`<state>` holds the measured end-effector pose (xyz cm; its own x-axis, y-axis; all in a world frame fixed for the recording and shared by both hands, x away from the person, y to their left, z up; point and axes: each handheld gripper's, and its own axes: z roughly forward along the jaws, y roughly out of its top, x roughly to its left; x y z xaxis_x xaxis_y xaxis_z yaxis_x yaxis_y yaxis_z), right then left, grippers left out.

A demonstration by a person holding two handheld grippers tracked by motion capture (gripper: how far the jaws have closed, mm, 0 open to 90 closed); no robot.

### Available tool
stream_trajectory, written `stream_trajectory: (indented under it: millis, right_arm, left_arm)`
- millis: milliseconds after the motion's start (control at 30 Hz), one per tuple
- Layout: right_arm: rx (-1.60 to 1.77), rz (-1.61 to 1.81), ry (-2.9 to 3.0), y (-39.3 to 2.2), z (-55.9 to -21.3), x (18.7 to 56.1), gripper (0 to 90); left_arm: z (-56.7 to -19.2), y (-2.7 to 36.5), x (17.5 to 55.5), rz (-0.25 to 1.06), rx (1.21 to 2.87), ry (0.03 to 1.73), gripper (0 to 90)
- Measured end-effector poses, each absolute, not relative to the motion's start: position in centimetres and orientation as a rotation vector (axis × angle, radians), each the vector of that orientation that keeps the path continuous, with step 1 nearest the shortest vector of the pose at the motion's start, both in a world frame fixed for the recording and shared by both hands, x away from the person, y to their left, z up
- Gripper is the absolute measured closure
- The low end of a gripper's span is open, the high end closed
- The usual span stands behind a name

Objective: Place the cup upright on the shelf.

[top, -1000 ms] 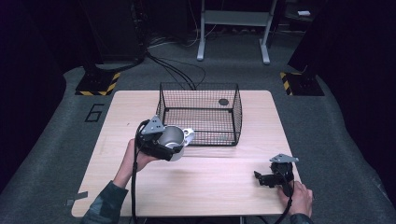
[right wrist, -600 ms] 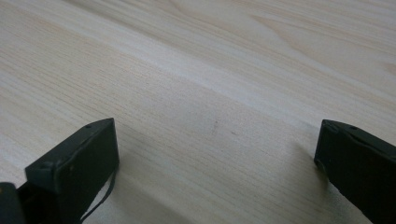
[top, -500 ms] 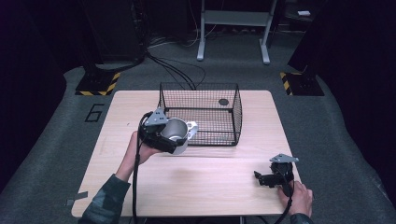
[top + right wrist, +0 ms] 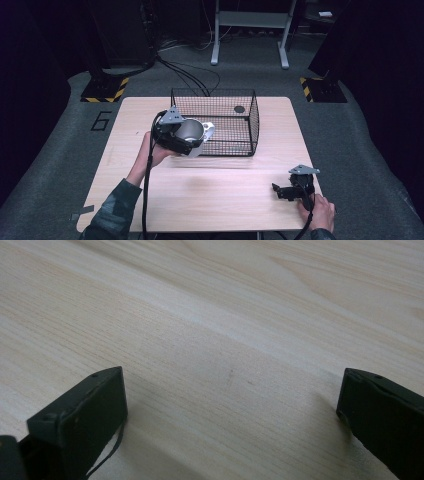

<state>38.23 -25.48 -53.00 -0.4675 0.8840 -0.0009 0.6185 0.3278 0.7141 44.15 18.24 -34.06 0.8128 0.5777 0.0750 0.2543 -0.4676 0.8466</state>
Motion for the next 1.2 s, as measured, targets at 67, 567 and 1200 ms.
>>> stream_trajectory:
  millis: [67, 567, 1200]
  right_arm:
    - [1.329, 0.926, 2.207, -25.5, -53.0, 38.2, 0.0]
    - [1.322, 0.926, 2.210, -25.5, -53.0, 38.3, 0.0]
    - [1.327, 0.926, 2.209, -25.5, -53.0, 38.2, 0.0]
  left_arm:
    - [-34.0, 18.2, 44.5, 0.434, 2.062, 0.615, 6.0]
    - [-33.1, 17.6, 47.3, 0.448, 2.056, 0.649, 6.0]
    - [-33.0, 16.2, 50.7, 0.449, 2.055, 0.705, 6.0]
